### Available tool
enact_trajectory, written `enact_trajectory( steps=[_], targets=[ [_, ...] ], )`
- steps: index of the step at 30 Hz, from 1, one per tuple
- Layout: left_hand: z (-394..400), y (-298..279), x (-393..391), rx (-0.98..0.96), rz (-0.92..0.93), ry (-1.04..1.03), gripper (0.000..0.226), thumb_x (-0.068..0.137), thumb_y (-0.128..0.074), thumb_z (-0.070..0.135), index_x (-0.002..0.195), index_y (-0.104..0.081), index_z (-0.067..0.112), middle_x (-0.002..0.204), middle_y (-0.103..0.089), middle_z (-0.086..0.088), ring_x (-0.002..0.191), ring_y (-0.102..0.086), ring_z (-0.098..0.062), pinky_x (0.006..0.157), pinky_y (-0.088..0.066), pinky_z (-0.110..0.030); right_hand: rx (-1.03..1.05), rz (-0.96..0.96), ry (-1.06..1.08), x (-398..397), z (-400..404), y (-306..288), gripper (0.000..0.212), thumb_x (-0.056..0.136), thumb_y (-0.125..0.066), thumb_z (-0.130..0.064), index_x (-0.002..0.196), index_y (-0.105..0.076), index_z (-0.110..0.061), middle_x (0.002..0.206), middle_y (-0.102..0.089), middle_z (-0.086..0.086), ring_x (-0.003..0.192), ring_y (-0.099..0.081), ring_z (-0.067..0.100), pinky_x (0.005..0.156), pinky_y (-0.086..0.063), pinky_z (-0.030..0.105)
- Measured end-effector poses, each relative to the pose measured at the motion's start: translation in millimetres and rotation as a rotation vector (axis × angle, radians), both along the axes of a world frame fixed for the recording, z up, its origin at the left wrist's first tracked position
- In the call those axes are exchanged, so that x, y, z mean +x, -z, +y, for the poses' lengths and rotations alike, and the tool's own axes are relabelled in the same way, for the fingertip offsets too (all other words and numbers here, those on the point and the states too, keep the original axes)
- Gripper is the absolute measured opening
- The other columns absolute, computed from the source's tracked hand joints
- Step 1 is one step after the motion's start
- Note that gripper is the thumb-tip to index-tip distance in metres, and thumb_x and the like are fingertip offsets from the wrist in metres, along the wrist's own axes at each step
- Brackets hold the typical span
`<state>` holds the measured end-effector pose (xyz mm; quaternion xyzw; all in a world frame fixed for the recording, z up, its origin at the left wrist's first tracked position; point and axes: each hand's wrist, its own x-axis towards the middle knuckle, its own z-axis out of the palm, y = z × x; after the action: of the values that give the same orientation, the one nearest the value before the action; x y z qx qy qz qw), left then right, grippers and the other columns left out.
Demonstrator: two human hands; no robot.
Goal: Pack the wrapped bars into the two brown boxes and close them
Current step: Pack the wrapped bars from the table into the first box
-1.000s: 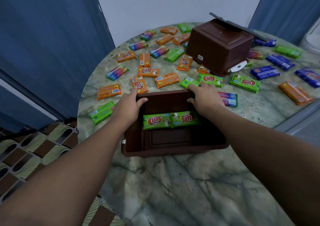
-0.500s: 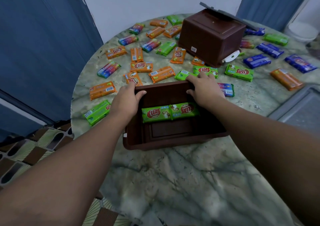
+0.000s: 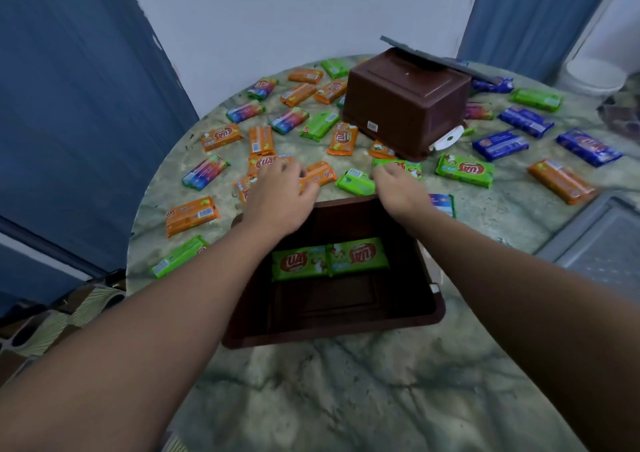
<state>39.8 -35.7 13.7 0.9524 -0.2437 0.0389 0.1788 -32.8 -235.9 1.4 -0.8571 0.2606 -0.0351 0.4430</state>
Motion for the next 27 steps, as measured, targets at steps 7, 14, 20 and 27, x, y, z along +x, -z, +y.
enact_trajectory(
  steps=[7, 14, 20, 27],
  targets=[
    [-81.0, -3.8, 33.5, -0.014, 0.198, 0.158, 0.011, 0.091, -0.056, 0.028, 0.088, -0.066, 0.022, 0.084, -0.066, 0.004, 0.080, -0.063, -0.019, 0.074, -0.056, -0.043, 0.096, -0.030, 0.195, 12.8, -52.0, 23.0, 0.022, 0.093, -0.056, -0.035, 0.076, -0.058, -0.020, 0.077, -0.060, -0.002, 0.085, -0.059, 0.025, 0.079, -0.048, 0.037],
    [-125.6, 15.8, 71.5, 0.340, 0.215, 0.361, 0.024, 0.090, -0.063, 0.010, 0.111, -0.071, 0.019, 0.111, -0.069, -0.002, 0.103, -0.064, -0.021, 0.086, -0.055, -0.036, 0.030, 0.067, 0.155, 10.6, -75.9, 54.4, 0.006, 0.090, -0.071, -0.027, 0.089, -0.065, -0.027, 0.094, -0.069, 0.004, 0.090, -0.069, 0.027, 0.080, -0.061, 0.046],
    [-151.3, 33.0, 86.7, 0.636, 0.063, 0.565, 0.048, 0.089, -0.067, 0.014, 0.136, -0.058, 0.017, 0.134, -0.058, -0.010, 0.123, -0.054, -0.030, 0.095, -0.050, -0.039, -0.080, 0.064, 0.090, 8.4, -83.8, 64.9, 0.021, 0.088, -0.074, -0.026, 0.108, -0.067, -0.023, 0.093, -0.067, 0.001, 0.086, -0.067, 0.023, 0.074, -0.057, 0.038],
    [-158.5, 59.7, 90.3, 0.734, 0.099, 0.562, 0.082, 0.072, -0.087, 0.025, 0.142, -0.045, 0.020, 0.142, -0.047, -0.010, 0.128, -0.049, -0.032, 0.100, -0.049, -0.049, -0.164, 0.084, 0.056, 9.0, -86.9, 68.3, 0.024, 0.089, -0.072, -0.028, 0.112, -0.066, -0.024, 0.096, -0.066, 0.000, 0.087, -0.065, 0.021, 0.073, -0.055, 0.036]
  ],
)
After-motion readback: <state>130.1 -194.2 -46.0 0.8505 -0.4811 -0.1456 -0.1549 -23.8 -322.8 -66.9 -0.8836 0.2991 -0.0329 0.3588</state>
